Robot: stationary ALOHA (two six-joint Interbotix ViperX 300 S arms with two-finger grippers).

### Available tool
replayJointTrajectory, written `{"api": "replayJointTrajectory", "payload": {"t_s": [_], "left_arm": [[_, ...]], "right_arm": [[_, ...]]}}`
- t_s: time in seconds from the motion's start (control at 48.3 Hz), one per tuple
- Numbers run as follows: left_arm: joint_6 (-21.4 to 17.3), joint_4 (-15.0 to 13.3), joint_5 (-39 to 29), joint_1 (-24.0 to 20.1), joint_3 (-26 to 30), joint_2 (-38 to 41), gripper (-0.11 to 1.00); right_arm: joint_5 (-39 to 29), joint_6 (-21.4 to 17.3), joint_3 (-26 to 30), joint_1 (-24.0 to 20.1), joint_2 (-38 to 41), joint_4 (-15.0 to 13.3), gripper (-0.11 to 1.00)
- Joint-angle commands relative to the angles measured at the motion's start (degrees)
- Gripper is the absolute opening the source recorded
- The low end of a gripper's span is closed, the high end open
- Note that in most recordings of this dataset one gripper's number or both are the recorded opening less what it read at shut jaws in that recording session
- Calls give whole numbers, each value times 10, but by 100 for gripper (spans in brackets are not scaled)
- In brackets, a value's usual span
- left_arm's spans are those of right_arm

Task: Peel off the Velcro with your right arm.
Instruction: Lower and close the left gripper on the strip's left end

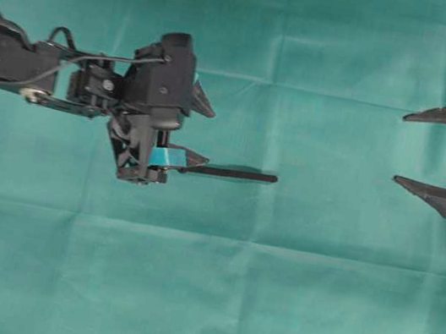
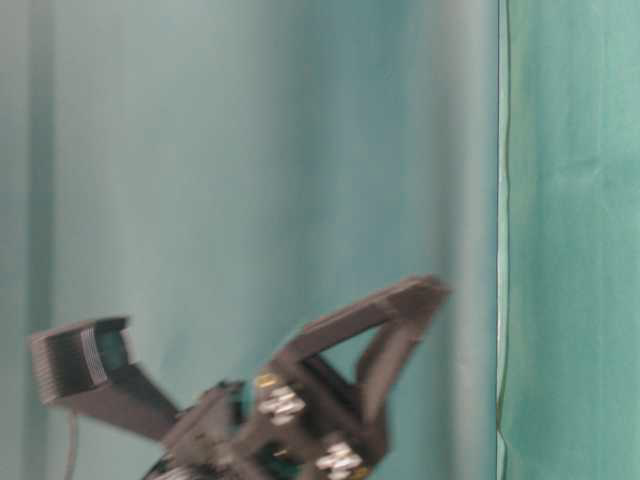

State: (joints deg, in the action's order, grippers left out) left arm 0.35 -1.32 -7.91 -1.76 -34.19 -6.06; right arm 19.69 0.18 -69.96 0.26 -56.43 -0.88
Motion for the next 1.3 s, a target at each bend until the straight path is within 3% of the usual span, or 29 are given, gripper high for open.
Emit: {"api": "replayJointTrajectory", "payload": {"t_s": [0.0,0.455,1.284], "left_arm": [[-2,0,10,-2,17,11,85],[-2,0,22,-2,52,113,85],[0,0,77,8,58,202,85]], "right_arm": [[4,1,5,1,4,-1,74],[4,1,-1,1,1,-1,74],[13,1,-9,1,1,-1,74]]}}
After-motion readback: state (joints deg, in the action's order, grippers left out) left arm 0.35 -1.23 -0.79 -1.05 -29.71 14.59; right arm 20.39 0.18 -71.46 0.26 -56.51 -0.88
